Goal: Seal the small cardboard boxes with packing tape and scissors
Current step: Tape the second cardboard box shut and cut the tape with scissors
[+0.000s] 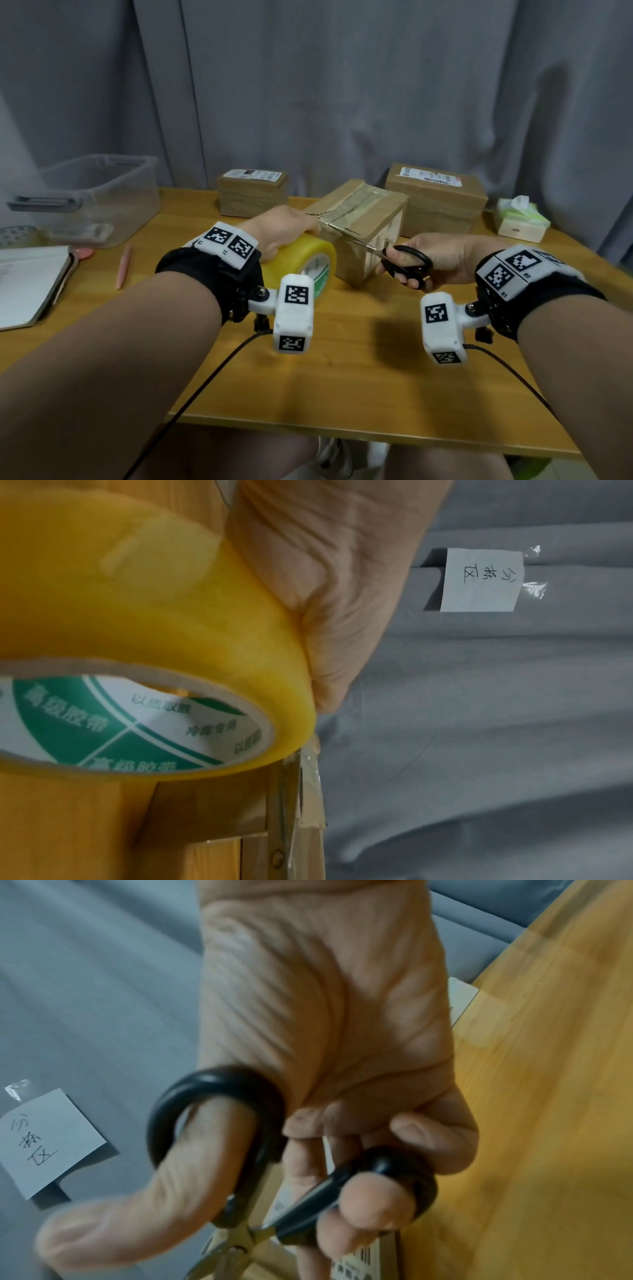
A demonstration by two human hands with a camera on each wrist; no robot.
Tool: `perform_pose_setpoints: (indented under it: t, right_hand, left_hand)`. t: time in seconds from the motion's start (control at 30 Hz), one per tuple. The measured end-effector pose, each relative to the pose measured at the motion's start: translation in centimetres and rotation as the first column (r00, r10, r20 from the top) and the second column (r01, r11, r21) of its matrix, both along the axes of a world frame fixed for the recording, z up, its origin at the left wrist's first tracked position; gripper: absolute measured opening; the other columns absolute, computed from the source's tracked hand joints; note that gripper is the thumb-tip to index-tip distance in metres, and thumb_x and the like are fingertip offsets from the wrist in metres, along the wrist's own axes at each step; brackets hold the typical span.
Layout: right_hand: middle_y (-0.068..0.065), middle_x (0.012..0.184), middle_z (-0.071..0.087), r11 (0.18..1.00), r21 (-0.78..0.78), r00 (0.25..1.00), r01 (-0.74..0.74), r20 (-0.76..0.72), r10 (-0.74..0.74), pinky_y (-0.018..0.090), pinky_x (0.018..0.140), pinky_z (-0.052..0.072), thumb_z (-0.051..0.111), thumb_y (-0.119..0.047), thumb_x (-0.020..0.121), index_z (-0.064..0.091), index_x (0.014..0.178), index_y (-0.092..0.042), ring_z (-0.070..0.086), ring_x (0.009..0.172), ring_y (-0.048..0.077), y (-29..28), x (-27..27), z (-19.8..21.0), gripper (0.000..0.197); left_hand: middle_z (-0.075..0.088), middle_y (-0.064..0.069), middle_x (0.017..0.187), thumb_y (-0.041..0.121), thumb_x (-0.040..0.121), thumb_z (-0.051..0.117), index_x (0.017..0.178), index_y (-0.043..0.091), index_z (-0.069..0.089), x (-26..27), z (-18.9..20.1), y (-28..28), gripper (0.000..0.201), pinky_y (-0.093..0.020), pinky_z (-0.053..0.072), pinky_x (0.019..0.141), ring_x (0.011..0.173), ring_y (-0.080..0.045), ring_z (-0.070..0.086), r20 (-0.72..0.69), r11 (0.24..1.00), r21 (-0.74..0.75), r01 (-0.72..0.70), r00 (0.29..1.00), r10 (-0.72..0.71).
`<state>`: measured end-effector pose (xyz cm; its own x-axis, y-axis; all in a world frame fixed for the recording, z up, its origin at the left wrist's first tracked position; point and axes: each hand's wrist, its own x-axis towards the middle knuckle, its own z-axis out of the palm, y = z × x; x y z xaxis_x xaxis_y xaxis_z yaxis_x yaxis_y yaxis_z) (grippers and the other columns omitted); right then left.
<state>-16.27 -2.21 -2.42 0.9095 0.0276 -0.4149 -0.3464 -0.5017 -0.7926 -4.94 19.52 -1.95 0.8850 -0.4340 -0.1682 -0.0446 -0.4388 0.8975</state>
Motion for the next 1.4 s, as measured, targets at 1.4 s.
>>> perform_pose_setpoints:
  t: [1.4]
  right_hand:
    - [-0.002,0.062,0.055,0.992,-0.124,0.999,0.016,0.031,-0.013,0.018,0.051,0.034,0.052,-0.07,0.063,0.061,0.109,-0.001,0.05,0.052,0.008,3.0,0.6,2.1,0.083]
  left_hand:
    - [0.07,-0.013,0.099,0.018,0.086,0.064,0.105,0.007,0.069,-0.9,0.6,-0.7,0.022,-0.036,0.055,0.079,0.083,-0.025,0.065,-0.048,0.998,-0.037,-0.06,0.997,0.059]
